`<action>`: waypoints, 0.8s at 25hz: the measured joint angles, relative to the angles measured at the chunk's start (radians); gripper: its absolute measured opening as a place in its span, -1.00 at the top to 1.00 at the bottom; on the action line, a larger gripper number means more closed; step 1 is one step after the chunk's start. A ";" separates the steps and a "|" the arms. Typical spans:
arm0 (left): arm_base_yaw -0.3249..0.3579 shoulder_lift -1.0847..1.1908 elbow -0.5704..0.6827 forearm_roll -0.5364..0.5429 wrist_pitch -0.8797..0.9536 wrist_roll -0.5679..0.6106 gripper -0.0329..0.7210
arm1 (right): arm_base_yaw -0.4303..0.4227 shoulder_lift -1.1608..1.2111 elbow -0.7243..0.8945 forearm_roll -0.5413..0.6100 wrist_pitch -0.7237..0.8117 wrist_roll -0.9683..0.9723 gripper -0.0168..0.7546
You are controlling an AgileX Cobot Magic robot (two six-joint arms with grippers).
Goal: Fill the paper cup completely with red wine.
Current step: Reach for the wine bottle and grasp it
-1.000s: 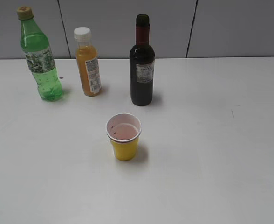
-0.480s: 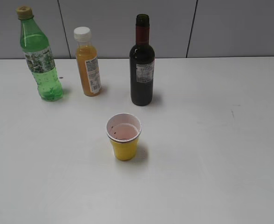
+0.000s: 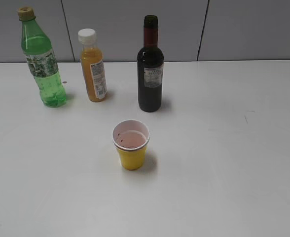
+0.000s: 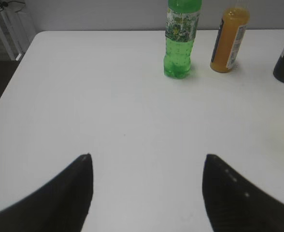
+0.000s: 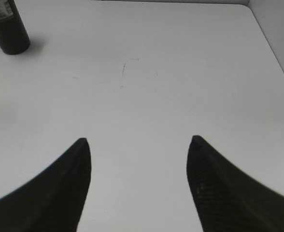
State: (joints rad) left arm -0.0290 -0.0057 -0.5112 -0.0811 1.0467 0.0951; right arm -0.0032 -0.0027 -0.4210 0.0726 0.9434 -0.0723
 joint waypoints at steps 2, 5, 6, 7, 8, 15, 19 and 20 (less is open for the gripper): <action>0.000 0.000 -0.009 0.001 -0.016 0.000 -0.54 | 0.000 0.000 0.000 0.001 0.000 0.000 -0.28; 0.000 0.002 -0.017 0.003 -0.084 0.000 -0.62 | 0.000 0.000 0.000 0.002 0.000 0.000 -0.28; 0.000 0.006 -0.018 0.003 -0.121 0.000 -0.63 | 0.000 0.000 0.000 0.002 0.000 0.000 -0.28; 0.000 0.014 -0.018 0.003 -0.151 0.004 -0.64 | 0.000 0.000 0.000 0.003 0.000 0.000 -0.28; 0.000 0.045 -0.018 0.003 -0.213 0.026 -0.65 | 0.000 0.000 0.000 0.002 0.000 0.000 -0.28; 0.000 0.216 -0.019 -0.059 -0.382 0.139 -0.65 | 0.000 0.000 0.000 0.003 0.000 0.000 -0.28; 0.000 0.378 -0.019 -0.078 -0.561 0.152 -0.65 | 0.000 0.000 0.000 0.003 0.000 0.000 -0.28; 0.000 0.420 -0.019 -0.079 -0.612 0.155 -0.65 | 0.000 0.000 0.000 0.003 0.000 0.000 -0.28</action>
State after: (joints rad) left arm -0.0290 0.4143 -0.5305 -0.1596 0.4348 0.2496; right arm -0.0032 -0.0027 -0.4210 0.0755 0.9434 -0.0723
